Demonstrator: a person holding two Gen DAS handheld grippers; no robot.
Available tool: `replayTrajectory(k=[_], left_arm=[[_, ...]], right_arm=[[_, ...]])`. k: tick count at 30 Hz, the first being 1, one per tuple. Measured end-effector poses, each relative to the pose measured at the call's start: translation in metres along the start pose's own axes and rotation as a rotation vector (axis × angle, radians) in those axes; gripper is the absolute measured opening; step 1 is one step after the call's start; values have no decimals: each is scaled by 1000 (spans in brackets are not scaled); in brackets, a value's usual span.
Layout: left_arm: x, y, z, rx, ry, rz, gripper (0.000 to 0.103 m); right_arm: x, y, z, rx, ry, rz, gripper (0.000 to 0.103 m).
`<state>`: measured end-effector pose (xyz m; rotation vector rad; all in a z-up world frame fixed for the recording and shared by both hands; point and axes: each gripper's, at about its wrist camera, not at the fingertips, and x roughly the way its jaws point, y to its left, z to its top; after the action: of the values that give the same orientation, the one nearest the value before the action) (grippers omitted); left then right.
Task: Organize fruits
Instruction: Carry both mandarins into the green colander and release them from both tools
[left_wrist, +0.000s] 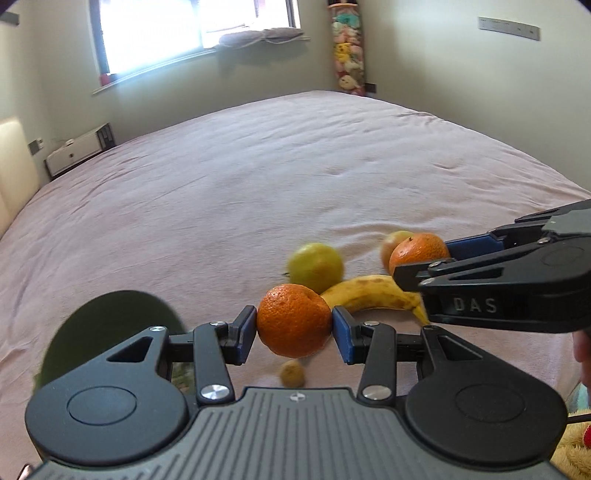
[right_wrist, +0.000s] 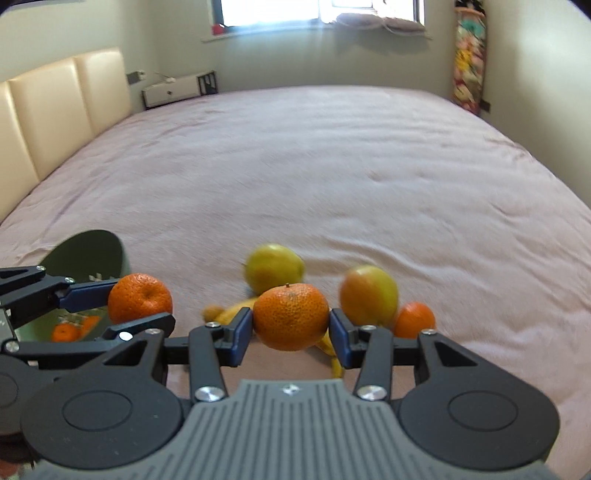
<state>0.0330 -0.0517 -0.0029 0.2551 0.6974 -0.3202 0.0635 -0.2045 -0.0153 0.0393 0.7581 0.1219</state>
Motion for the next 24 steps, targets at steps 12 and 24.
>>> replayTrajectory(k=[12, 24], left_arm=[[-23, 52, 4, -92, -1, 111, 50], [-26, 120, -7, -294, 36, 240, 50]], right_arm=[[-21, 52, 21, -148, -104, 121, 43], [-4, 120, 25, -353, -90, 245, 43]])
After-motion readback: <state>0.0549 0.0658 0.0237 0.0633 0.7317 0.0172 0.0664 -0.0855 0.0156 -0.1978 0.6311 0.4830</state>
